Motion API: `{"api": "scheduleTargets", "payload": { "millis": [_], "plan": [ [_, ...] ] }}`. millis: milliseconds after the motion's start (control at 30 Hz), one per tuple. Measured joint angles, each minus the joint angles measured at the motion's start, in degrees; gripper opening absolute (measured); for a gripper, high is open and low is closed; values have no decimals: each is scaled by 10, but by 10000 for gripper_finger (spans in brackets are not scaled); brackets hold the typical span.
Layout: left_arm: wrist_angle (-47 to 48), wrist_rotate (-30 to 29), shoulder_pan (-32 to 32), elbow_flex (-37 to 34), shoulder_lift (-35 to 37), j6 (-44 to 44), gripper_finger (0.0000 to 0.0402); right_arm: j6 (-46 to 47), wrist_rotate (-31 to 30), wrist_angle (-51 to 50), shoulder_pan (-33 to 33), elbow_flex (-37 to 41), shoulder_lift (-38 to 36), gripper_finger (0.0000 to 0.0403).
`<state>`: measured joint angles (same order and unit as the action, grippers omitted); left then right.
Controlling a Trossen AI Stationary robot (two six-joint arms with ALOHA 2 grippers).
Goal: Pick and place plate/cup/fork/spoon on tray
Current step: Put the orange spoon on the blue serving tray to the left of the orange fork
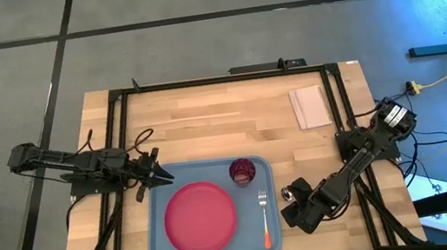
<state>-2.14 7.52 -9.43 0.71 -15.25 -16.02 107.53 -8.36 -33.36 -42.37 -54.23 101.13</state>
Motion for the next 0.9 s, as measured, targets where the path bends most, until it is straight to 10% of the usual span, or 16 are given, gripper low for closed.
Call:
{"api": "scheduleTargets", "payload": {
  "millis": [900],
  "plan": [
    [0,0,0,0,0,0,69,-13,42,-63,23,-5,7,118]
  ]
}}
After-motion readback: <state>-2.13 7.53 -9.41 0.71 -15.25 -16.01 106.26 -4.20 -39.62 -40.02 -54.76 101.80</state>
